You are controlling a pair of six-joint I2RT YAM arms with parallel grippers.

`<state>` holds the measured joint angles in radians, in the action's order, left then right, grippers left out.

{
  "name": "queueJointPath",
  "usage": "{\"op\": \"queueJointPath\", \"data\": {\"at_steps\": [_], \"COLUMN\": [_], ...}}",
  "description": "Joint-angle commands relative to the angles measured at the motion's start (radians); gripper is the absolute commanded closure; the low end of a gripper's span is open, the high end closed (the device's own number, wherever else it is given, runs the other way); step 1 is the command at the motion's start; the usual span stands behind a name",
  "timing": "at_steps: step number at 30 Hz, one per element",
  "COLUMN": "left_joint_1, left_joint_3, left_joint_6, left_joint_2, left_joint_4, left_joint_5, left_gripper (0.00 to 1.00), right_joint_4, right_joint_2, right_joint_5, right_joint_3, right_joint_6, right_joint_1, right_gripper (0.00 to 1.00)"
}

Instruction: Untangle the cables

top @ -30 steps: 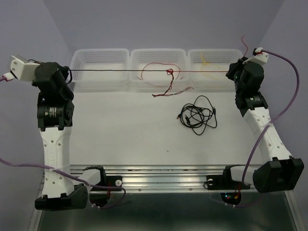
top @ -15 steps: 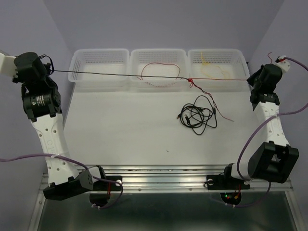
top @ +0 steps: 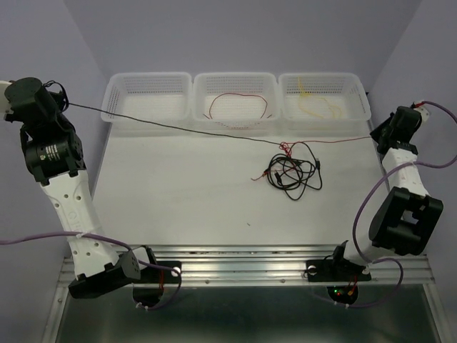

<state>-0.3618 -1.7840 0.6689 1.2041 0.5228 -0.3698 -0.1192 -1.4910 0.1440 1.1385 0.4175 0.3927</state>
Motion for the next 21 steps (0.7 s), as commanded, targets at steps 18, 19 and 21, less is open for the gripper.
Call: {"op": "queueJointPath", "data": {"at_steps": [18,19,21], "left_joint_1": [0.386,0.388,0.389], "left_joint_3": [0.855,0.876,0.915], "left_joint_6": [0.072,0.077,0.077], "left_joint_2": [-0.028,-0.034,-0.035], "left_joint_4": [-0.267,-0.261,-0.242], "left_joint_5": [0.282,0.281,0.279], "left_gripper": [0.66,0.55,0.15], "right_joint_4": [0.171,0.182,0.2], "right_joint_2": [0.325,0.33,0.339], "right_joint_5": [-0.478,-0.503,-0.582], "right_joint_3": [0.073,0.076,0.089], "right_joint_6": [-0.097,-0.092,-0.086], "right_joint_1": [-0.382,-0.391,-0.405], "right_gripper": [0.99,0.99,0.99]}}
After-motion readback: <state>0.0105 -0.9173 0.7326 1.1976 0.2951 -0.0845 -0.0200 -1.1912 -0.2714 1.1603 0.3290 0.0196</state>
